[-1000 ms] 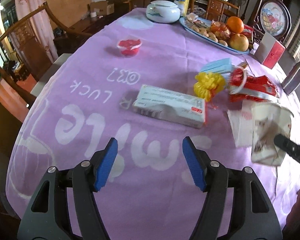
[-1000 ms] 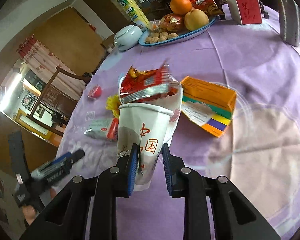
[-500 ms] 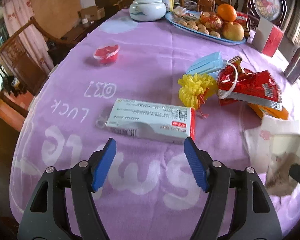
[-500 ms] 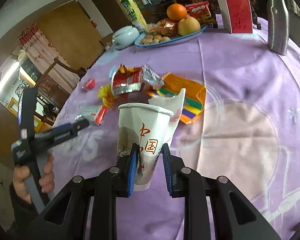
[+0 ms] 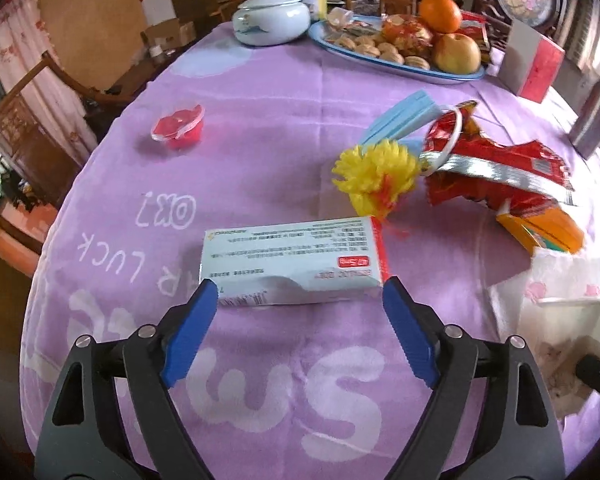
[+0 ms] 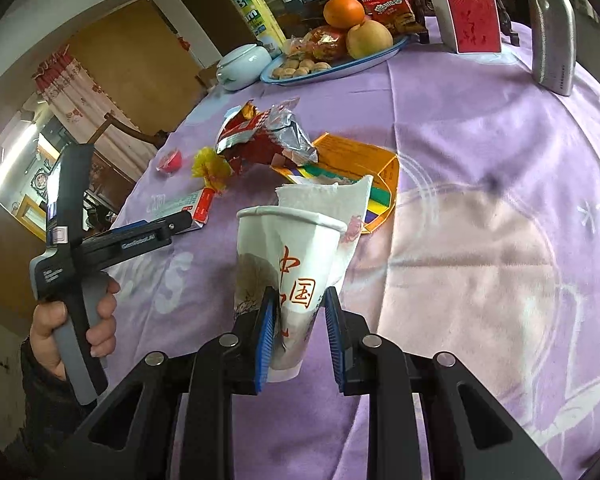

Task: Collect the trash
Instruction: 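Grasp the white medicine box with the left tool while the right tool holds the paper cup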

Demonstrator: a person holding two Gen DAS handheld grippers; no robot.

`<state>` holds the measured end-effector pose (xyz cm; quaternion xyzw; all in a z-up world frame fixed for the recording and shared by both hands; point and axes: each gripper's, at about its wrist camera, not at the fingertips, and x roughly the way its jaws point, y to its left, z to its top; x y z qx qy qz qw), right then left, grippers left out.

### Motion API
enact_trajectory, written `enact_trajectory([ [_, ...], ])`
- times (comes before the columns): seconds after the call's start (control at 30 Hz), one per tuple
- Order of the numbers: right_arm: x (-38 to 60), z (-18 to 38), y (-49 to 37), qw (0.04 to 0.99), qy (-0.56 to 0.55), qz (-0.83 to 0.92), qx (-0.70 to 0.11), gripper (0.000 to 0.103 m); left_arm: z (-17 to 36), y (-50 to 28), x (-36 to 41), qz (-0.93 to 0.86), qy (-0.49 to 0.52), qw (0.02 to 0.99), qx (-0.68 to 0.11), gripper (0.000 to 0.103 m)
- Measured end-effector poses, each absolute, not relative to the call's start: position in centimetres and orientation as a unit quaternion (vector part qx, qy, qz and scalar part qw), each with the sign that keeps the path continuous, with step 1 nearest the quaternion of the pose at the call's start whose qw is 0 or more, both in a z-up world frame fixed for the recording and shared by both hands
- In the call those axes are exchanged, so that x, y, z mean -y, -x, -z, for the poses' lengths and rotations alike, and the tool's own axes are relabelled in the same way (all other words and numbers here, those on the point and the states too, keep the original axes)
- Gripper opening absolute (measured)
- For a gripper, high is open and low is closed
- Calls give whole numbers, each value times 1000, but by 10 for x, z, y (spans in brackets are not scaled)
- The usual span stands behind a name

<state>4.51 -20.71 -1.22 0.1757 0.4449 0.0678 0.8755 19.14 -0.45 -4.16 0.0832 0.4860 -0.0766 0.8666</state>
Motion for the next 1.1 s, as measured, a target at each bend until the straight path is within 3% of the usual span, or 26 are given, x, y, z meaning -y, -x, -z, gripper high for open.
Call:
enact_trajectory([
  [0.57,203,13,-48,873,-174,-67,-450,25,43,-240,4,192,-161,834,-492,86],
  [0.77,200,11,-50,874,-171,-68,-450,25,49,-243,-1,220,-115,816,-522,88],
  [1.1,200,10,-44,876,-174,-72,-444,25,45,-179,-18,239,-55,778,-578,89],
])
